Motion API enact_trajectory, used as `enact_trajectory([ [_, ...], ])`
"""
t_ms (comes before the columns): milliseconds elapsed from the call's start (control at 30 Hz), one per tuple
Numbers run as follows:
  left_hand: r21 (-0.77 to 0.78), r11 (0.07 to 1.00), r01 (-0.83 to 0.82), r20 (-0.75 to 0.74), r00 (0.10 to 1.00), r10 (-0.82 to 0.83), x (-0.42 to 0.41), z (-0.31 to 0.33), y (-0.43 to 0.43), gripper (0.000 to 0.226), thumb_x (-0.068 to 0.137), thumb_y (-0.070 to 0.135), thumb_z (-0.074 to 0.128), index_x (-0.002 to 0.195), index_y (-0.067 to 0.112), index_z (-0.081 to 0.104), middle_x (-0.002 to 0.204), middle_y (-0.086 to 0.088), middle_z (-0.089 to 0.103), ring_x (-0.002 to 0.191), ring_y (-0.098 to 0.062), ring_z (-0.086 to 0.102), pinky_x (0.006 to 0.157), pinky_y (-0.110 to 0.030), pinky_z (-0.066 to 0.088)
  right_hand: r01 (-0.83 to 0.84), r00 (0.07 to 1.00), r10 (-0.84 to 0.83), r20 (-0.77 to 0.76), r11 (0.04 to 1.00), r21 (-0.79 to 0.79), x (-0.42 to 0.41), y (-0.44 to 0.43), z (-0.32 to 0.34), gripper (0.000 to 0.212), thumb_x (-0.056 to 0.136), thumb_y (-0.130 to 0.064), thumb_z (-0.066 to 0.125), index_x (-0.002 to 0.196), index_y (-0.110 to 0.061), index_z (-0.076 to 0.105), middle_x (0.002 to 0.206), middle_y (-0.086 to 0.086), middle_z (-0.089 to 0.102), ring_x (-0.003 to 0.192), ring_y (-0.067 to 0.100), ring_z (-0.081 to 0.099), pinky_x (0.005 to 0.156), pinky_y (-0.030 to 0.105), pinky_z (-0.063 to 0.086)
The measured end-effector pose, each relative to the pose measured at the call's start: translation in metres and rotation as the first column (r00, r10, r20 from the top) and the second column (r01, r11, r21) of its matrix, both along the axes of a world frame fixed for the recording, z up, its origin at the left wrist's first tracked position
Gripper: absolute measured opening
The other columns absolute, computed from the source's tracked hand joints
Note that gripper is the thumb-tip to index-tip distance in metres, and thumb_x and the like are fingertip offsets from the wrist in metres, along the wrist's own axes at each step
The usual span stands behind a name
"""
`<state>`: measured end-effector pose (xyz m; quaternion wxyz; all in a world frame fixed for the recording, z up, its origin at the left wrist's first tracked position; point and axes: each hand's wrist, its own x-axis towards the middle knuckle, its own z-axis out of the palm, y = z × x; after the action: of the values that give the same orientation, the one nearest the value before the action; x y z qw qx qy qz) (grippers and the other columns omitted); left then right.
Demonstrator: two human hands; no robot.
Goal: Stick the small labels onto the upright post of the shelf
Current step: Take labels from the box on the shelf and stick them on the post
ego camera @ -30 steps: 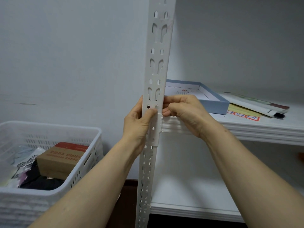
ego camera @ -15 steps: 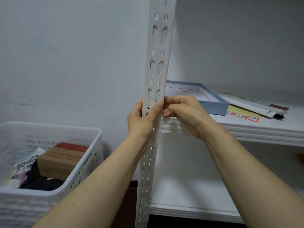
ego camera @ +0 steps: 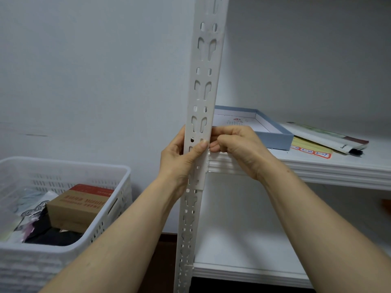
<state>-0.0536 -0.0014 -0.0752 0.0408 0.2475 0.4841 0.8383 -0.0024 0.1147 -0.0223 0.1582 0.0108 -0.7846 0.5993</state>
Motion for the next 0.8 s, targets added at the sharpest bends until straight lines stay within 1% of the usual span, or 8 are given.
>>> enact_trajectory([
  [133, -0.018, 1.0, 0.018, -0.022, 1.0, -0.018, -0.002, -0.003, -0.003, 0.049, 0.081, -0.004, 0.065, 0.127, 0.012, 0.059, 0.106, -0.005, 0.072, 0.093, -0.01, 0.069, 0.077, -0.017, 0.052, -0.018, 1.0, 0.018, -0.004, 1.0, 0.004, 0.002, -0.001, 0.0, 0.041, 0.076, 0.014, 0.044, 0.087, -0.014, 0.072, 0.096, 0.01, 0.073, 0.085, 0.015, 0.064, 0.089, 0.028, 0.053],
  [233, -0.042, 0.999, -0.028, -0.03, 0.999, 0.026, -0.001, -0.004, -0.002, 0.047, 0.082, -0.003, 0.064, 0.125, 0.015, 0.061, 0.108, -0.004, 0.072, 0.094, -0.009, 0.068, 0.081, -0.017, 0.053, -0.033, 0.999, 0.033, -0.006, 0.999, -0.008, 0.003, 0.0, 0.001, 0.043, 0.075, 0.015, 0.044, 0.082, -0.016, 0.072, 0.089, 0.006, 0.074, 0.078, 0.01, 0.064, 0.087, 0.025, 0.053],
  [367, -0.05, 0.993, -0.108, -0.022, 0.994, 0.107, 0.001, -0.003, 0.004, 0.046, 0.083, 0.001, 0.066, 0.126, 0.015, 0.061, 0.108, -0.003, 0.072, 0.093, -0.006, 0.068, 0.08, -0.014, 0.052, -0.028, 1.0, 0.028, -0.001, 0.999, -0.014, 0.002, -0.001, 0.001, 0.041, 0.077, 0.015, 0.044, 0.088, -0.013, 0.071, 0.099, 0.012, 0.072, 0.091, 0.018, 0.064, 0.092, 0.029, 0.051],
  [467, -0.063, 0.986, -0.153, -0.036, 0.988, 0.151, 0.001, -0.003, 0.006, 0.043, 0.084, 0.002, 0.065, 0.126, 0.014, 0.061, 0.106, -0.001, 0.072, 0.088, -0.001, 0.067, 0.074, -0.01, 0.05, -0.015, 1.0, 0.016, 0.006, 1.0, -0.019, 0.0, 0.0, 0.0, 0.04, 0.078, 0.015, 0.044, 0.092, -0.011, 0.071, 0.101, 0.015, 0.072, 0.095, 0.021, 0.063, 0.094, 0.03, 0.051],
  [567, -0.062, 0.984, -0.164, -0.028, 0.986, 0.163, 0.002, -0.002, 0.008, 0.041, 0.085, 0.004, 0.065, 0.125, 0.014, 0.061, 0.102, 0.003, 0.073, 0.086, 0.0, 0.067, 0.073, -0.01, 0.051, -0.012, 1.0, 0.012, 0.011, 1.0, -0.023, -0.001, 0.001, 0.0, 0.04, 0.077, 0.014, 0.045, 0.096, -0.009, 0.071, 0.102, 0.015, 0.072, 0.095, 0.021, 0.064, 0.094, 0.03, 0.051],
  [633, -0.055, 0.983, -0.176, -0.01, 0.984, 0.176, 0.003, -0.001, 0.009, 0.039, 0.086, 0.005, 0.065, 0.123, 0.014, 0.062, 0.097, 0.007, 0.073, 0.083, 0.0, 0.068, 0.074, -0.012, 0.052, -0.015, 1.0, 0.015, 0.01, 0.999, -0.029, -0.001, 0.002, -0.001, 0.04, 0.077, 0.015, 0.045, 0.095, -0.01, 0.072, 0.102, 0.016, 0.071, 0.092, 0.02, 0.063, 0.094, 0.03, 0.051],
  [733, -0.061, 0.98, -0.191, 0.003, 0.981, 0.192, 0.003, 0.0, 0.01, 0.037, 0.087, 0.007, 0.064, 0.123, 0.015, 0.062, 0.097, 0.006, 0.073, 0.084, -0.001, 0.067, 0.078, -0.014, 0.054, -0.008, 1.0, 0.008, 0.006, 0.999, -0.034, -0.001, 0.001, -0.001, 0.041, 0.077, 0.015, 0.044, 0.092, -0.011, 0.072, 0.102, 0.019, 0.071, 0.089, 0.019, 0.062, 0.094, 0.029, 0.052],
  [800, -0.076, 0.98, -0.182, -0.005, 0.983, 0.182, 0.002, -0.001, 0.009, 0.038, 0.087, 0.004, 0.063, 0.123, 0.015, 0.063, 0.095, 0.007, 0.073, 0.083, -0.001, 0.067, 0.076, -0.013, 0.053, -0.005, 1.0, 0.006, 0.005, 0.999, -0.034, -0.001, 0.001, 0.0, 0.04, 0.077, 0.015, 0.044, 0.091, -0.011, 0.071, 0.103, 0.019, 0.07, 0.089, 0.019, 0.062, 0.093, 0.029, 0.052],
])
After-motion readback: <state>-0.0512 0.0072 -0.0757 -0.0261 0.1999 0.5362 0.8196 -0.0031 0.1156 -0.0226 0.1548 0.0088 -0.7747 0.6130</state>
